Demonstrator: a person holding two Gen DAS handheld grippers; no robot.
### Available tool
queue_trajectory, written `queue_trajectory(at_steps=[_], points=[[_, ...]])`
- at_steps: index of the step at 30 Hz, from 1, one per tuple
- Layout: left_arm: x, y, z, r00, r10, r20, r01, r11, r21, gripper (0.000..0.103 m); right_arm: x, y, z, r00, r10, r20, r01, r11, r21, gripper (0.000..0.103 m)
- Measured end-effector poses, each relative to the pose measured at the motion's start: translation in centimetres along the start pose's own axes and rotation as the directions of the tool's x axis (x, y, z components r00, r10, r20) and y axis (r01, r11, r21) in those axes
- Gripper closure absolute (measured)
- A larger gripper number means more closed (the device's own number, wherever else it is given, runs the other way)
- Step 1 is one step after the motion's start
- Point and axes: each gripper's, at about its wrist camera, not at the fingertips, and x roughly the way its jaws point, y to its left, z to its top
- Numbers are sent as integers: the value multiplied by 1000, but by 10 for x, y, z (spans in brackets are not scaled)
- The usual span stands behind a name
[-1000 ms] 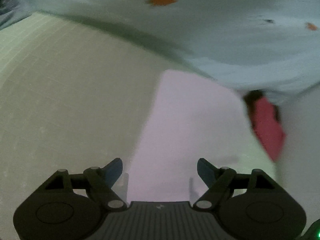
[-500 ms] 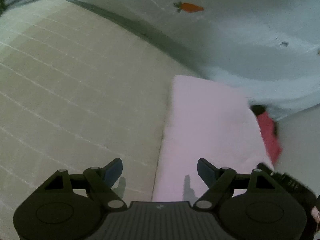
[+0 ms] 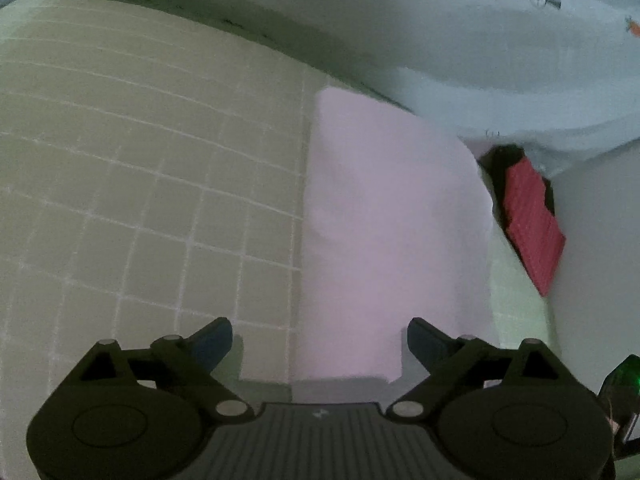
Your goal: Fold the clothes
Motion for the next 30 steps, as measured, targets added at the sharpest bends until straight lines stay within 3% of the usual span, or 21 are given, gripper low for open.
queue_trajectory(at_steps=[7,11,13,15,17,19,21,26,30], points=[[33,-7,19,996,-55,-67,56,998,16,5,14,3,3,999,38,-29,-37,999,24,0],[46,-1,24,983,-146,-111,143,989,-33,2,20,15,5,999,24,-34,-23,999,44,0],[48,1,25,978,-170,-118,166,985,-44,3,21,20,4,999,16,-33,-14,998,56,0],[47,2,23,979,-169,-114,166,985,-34,14,23,26,1,999,19,-29,-17,998,58,1],[39,1,20,980,-176,-97,176,984,-5,42,12,25,0,1000,22,-9,-21,997,73,21],[29,-1,17,974,-212,-74,214,976,24,54,-2,24,-1,1000,22,16,-24,995,92,53],[19,-2,14,967,-249,-52,252,966,55,60,-16,22,-1,999,23,40,-27,993,112,67],[-5,-32,11,940,-341,-14,339,930,143,60,-51,17,-3,995,21,101,-37,986,160,73],[-18,-65,13,910,-413,-34,412,890,195,60,-79,14,-5,989,18,150,-48,979,197,74]])
